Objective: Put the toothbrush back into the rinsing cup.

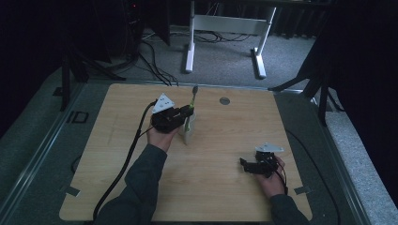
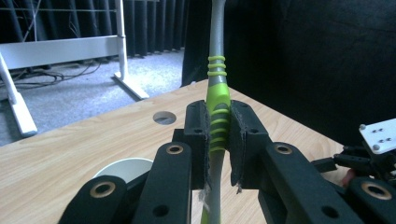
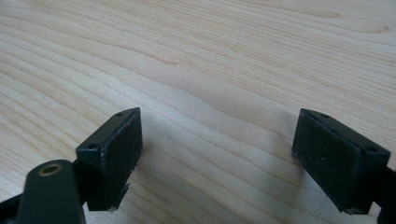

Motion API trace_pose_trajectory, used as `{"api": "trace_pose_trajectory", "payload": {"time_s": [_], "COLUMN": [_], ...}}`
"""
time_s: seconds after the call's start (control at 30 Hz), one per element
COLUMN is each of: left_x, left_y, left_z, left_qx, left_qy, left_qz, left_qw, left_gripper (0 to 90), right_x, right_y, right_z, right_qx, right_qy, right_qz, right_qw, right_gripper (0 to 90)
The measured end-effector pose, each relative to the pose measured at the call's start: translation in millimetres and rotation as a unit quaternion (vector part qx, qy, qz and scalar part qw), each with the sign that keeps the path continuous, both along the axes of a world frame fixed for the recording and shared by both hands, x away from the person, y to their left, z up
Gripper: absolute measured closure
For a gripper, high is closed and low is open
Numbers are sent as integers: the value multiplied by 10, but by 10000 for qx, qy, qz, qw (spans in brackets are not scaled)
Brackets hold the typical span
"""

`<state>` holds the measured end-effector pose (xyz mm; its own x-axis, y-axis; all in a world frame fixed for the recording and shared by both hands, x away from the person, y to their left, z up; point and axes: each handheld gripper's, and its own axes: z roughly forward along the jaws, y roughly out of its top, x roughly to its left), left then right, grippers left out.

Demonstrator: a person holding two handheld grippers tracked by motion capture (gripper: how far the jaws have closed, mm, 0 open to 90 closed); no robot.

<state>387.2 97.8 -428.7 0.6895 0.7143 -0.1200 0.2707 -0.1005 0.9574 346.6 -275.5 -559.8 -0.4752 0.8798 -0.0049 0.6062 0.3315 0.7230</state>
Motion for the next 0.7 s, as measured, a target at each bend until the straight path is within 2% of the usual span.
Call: {"api": "trace_pose_trajectory", "payload": {"time_s": [0.7], "left_x": [72], "left_y": [-14], "left_z": [-92], "left_qx": [-78], "left_qy": [-121], "left_qz": [78], "left_qw": [9999], "left_gripper": [788], "right_x": [-1], "right_y": [0], "right_z": [0], "right_qx": [-3], "right_qy": [4], "right_qz": [15], "right_qw": [10000], "right_gripper": [159]}}
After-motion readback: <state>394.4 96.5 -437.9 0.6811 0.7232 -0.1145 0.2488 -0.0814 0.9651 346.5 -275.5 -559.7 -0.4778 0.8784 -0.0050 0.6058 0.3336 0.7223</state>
